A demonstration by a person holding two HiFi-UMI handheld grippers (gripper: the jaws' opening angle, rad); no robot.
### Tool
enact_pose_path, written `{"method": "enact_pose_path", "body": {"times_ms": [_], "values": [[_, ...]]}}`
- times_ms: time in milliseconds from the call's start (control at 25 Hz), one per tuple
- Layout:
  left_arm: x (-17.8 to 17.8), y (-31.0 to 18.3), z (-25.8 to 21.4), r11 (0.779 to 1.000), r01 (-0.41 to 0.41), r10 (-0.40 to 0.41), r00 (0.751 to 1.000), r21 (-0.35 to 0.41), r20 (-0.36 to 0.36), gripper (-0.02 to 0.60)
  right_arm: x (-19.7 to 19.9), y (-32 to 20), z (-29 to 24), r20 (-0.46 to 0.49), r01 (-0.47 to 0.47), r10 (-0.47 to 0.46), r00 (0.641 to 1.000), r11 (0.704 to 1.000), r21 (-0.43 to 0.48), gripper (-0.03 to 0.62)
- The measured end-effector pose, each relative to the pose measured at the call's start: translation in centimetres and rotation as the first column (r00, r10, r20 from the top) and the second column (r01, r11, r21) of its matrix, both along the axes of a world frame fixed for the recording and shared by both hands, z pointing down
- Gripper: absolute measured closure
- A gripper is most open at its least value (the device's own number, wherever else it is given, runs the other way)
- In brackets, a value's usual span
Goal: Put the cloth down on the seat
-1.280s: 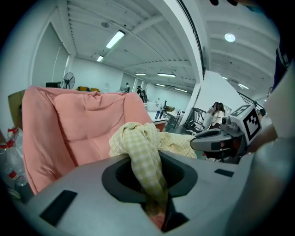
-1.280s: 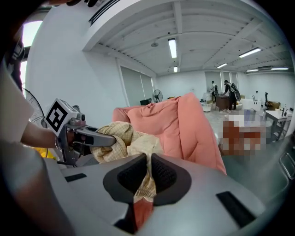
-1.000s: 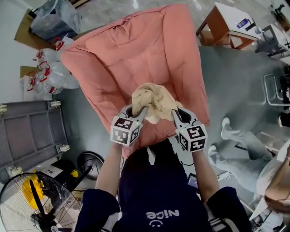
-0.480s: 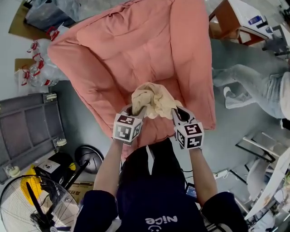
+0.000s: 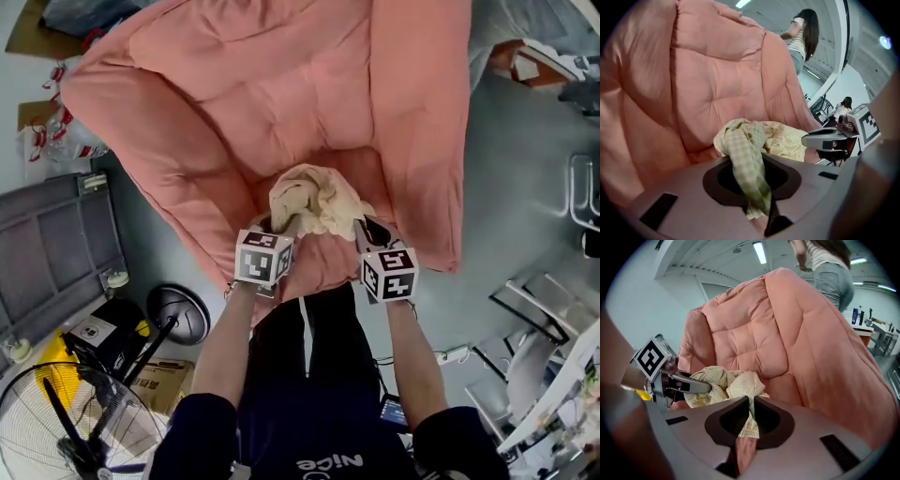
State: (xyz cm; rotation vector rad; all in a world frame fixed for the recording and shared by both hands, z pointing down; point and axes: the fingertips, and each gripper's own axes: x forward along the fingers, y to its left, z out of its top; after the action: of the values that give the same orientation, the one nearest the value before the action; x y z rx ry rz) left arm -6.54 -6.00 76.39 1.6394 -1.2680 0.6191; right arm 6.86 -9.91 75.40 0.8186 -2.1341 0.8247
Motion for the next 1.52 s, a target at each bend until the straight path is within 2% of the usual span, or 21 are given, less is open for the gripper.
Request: {"method": "enact_pose_path", "body": {"times_ms": [360,640,720,960,1120,1280,1520], "values": [[-1.3,0.7,6.0,0.992,0.102,-0.103,0.995,-0.073,0.001,0.474,0.8,-0.3,6.4,-0.051,-0.053,0.05,0.997,0.997,-0.055,0.534],[-1.7,1.5,9.5,0.977,0.163,-0.153,0.985,-0.137,0.08,0.466,1.6,0.2,10.8,-0.111,-0.068,0.054,0.992,0.989,-0.128,0.534],[-1.8,1.7,10.4,0.967,0.197,-0.185,0.979,-0.161,0.086,0.463,1.8,0.4,11.8,-0.137,-0.069,0.05,0.989,0.988,-0.139,0.534],[-2.5,2.7,11.7,0.912,0.3,-0.267,0.952,-0.28,0.151,0.438,2.3,0.6,13.1,-0.192,-0.083,0.051,0.98,0.983,-0.164,0.531],[-2.5,3.2,11.1,0.894,0.333,-0.303,0.942,-0.301,0.142,0.375,2.3,0.6,12.0,-0.19,-0.12,0.083,0.978,0.974,-0.19,0.41],[-1.9,3.4,8.9,0.899,0.323,-0.311,0.946,-0.295,0.088,0.277,2.2,0.6,9.6,-0.174,-0.113,0.081,0.981,0.977,-0.18,0.378],[-2.2,3.8,4.1,0.94,0.231,-0.218,0.973,-0.251,0.08,0.264,1.1,1.4,4.6,-0.13,-0.099,0.078,0.988,0.982,-0.16,0.375]]}}
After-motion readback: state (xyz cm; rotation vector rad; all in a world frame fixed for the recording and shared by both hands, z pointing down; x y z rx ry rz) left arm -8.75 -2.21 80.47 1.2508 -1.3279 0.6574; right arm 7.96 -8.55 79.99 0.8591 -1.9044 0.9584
